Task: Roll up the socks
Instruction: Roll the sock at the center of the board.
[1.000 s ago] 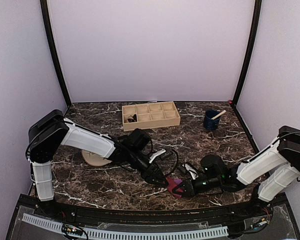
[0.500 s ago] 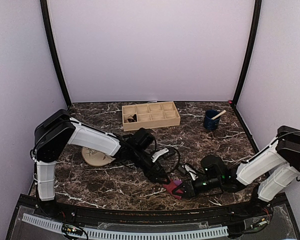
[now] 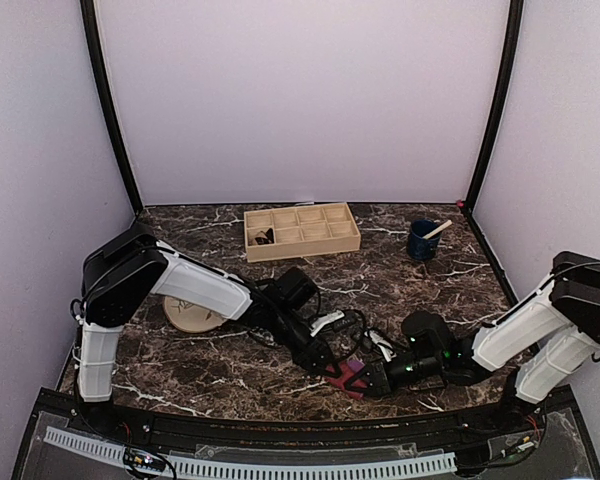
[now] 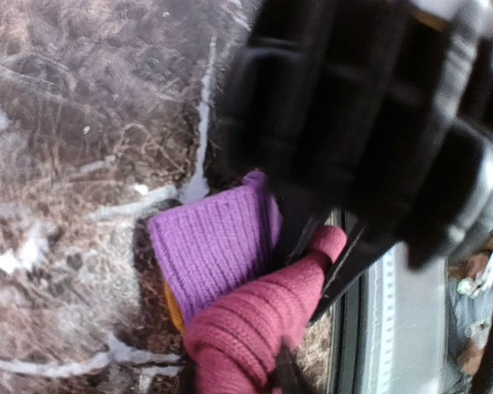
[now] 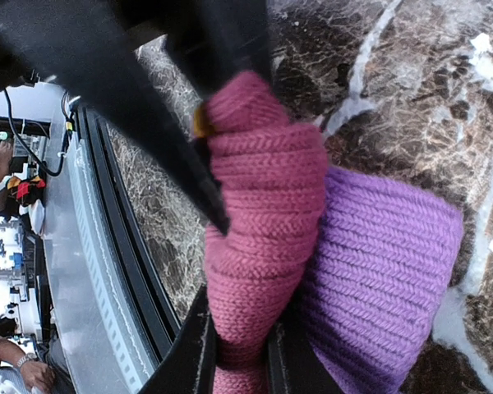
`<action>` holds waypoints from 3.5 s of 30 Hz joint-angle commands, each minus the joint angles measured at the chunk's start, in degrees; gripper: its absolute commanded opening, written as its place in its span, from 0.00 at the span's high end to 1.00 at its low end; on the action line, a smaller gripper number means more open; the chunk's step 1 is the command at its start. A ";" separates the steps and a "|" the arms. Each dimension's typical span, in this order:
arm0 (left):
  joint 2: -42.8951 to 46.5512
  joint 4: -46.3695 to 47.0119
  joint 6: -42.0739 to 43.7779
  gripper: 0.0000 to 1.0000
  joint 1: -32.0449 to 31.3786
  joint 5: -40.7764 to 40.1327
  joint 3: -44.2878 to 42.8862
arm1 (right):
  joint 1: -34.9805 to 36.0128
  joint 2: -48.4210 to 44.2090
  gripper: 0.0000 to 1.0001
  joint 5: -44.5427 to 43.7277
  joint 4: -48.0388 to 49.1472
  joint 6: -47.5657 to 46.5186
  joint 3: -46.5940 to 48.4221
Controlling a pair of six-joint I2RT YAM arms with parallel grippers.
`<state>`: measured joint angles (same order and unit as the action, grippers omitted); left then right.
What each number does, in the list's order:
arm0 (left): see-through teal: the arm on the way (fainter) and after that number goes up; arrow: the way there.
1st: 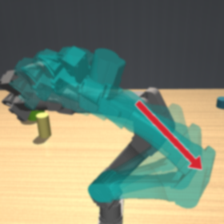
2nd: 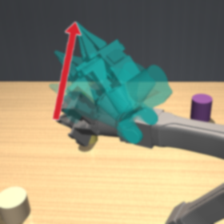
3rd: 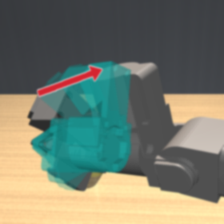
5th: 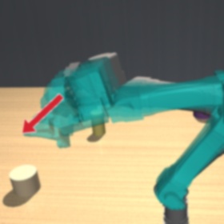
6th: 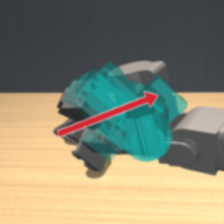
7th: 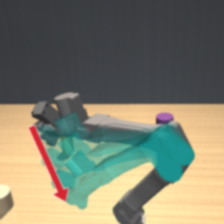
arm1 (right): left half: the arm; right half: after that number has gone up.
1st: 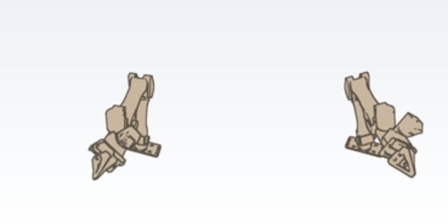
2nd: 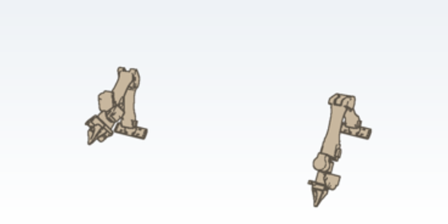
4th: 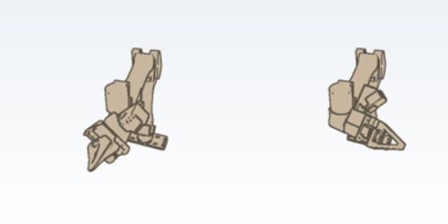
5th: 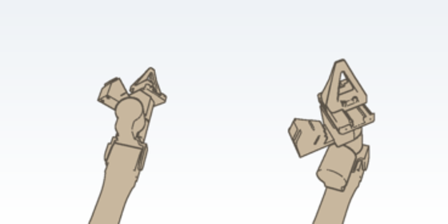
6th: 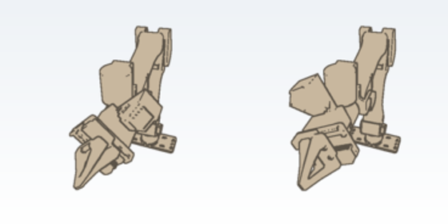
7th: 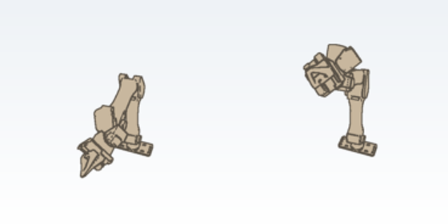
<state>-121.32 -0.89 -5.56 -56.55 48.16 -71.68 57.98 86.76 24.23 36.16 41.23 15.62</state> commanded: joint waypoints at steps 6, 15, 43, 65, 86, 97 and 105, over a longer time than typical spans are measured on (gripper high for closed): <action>-1.04 0.78 -1.89 1.00 -0.93 1.73 0.25 | -0.23 -1.58 0.89 -2.25 -4.82 -2.29 1.00; 0.79 -0.08 -3.37 1.00 -0.39 -3.66 2.47 | -0.23 -7.12 0.71 -7.14 -11.32 -3.59 0.91; 1.13 -4.11 -4.59 1.00 0.13 -2.92 0.36 | 12.73 -17.88 0.55 -32.82 -32.51 -8.53 7.81; -2.20 -9.05 -1.74 1.00 -0.31 1.01 -4.11 | 29.38 1.40 0.42 -58.87 -52.84 -15.23 26.36; -2.72 -11.19 -0.20 1.00 -0.31 2.16 -5.12 | 28.28 13.36 0.55 -53.95 -62.53 -13.00 33.70; -2.34 -10.14 -1.69 0.86 0.49 0.96 -4.57 | 25.17 11.19 0.80 -44.68 -58.75 -11.44 30.36; 2.63 -1.53 -8.39 0.66 3.09 -2.84 0.10 | 21.43 5.44 0.84 -36.72 -49.55 -9.26 24.35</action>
<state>-122.80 -7.09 -10.26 -55.16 49.67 -74.50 81.34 92.66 -22.35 -15.94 29.52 44.45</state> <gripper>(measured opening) 0.307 0.191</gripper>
